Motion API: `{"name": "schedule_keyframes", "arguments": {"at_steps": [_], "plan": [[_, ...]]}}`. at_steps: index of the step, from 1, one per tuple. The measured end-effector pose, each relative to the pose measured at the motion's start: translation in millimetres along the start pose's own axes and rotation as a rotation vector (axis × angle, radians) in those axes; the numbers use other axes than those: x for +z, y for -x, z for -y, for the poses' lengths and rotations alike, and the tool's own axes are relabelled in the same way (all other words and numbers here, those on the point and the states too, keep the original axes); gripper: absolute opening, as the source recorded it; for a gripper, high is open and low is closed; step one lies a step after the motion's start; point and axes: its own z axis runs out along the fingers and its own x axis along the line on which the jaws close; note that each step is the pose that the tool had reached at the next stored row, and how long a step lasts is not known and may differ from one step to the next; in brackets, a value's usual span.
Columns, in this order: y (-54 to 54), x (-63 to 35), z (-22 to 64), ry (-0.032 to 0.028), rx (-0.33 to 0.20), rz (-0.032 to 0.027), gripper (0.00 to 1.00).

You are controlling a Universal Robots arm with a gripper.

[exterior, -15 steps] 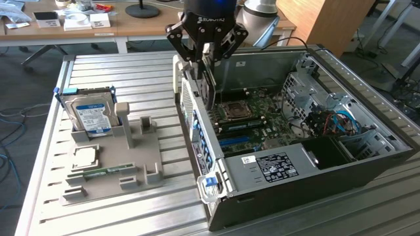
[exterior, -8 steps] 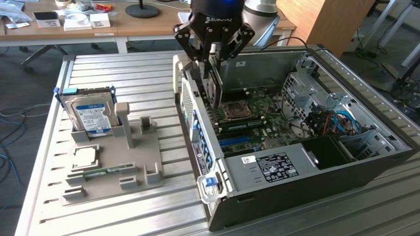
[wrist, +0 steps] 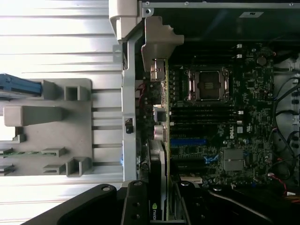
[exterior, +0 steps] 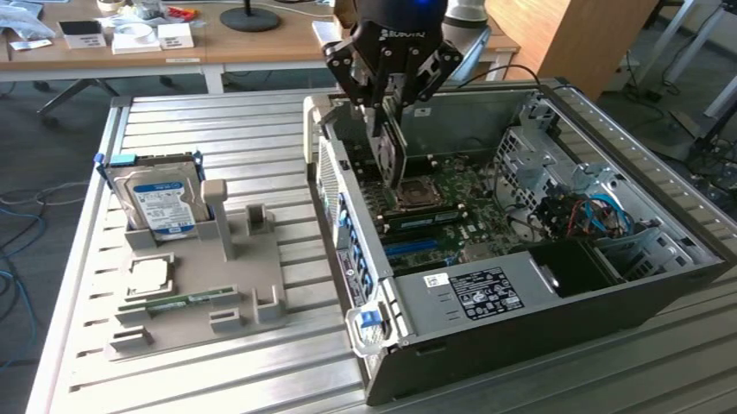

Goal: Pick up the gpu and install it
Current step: 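Pick up the gpu and move the gpu toward the slot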

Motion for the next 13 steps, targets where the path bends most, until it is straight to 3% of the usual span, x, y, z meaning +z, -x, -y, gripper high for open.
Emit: {"name": "schedule_keyframes", "arguments": {"at_steps": [13], "plan": [[24.5, 0.6, -1.1, 0.0011, -0.002, -0.0001, 0.27]]}}
